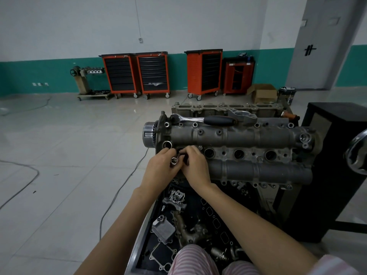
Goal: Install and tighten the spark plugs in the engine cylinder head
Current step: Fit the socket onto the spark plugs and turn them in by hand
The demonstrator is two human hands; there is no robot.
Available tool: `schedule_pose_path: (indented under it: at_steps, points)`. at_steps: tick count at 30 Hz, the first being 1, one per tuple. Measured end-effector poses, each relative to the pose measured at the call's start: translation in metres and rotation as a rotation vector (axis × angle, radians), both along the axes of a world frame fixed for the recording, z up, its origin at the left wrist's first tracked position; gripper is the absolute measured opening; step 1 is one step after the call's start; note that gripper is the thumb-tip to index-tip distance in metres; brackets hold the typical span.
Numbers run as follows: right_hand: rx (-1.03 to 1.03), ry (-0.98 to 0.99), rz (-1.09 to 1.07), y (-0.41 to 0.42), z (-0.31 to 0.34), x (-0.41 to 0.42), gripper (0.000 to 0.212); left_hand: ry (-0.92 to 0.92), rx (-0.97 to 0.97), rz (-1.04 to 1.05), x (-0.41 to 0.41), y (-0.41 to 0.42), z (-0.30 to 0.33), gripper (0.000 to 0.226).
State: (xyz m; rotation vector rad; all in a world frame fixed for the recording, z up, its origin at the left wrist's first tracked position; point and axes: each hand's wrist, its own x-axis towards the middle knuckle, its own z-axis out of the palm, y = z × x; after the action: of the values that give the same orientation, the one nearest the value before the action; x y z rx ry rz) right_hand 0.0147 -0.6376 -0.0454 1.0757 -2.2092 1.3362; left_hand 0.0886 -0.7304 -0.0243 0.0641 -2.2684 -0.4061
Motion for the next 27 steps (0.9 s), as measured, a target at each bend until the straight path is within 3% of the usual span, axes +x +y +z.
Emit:
schedule_pose_path:
  at_steps: [5, 13, 18, 20, 24, 27]
  points:
    - [0.111, 0.141, 0.067, 0.005, -0.0023, -0.0009, 0.046, -0.017, 0.05, -0.058, 0.0004, -0.0046, -0.0007, 0.039]
    - [0.028, 0.115, 0.019, 0.006, 0.0016, -0.0001, 0.02, -0.063, 0.07, -0.022, 0.0006, -0.0037, 0.0024, 0.048]
    - [0.032, 0.11, -0.029, 0.0019, 0.0014, 0.0005, 0.008, -0.066, 0.033, 0.016, 0.0, -0.0009, 0.003, 0.04]
    - [0.034, 0.108, -0.025, 0.0018, 0.0004, 0.0011, 0.012, -0.05, 0.031, 0.008, 0.0004, 0.001, 0.0018, 0.035]
    - [0.121, 0.147, 0.04, 0.0032, -0.0025, 0.0008, 0.049, -0.024, 0.036, -0.011, 0.0009, 0.0014, 0.0021, 0.032]
    - [0.114, 0.131, 0.057, 0.0045, -0.0011, -0.0011, 0.042, -0.042, 0.057, -0.032, 0.0004, -0.0006, 0.0001, 0.034]
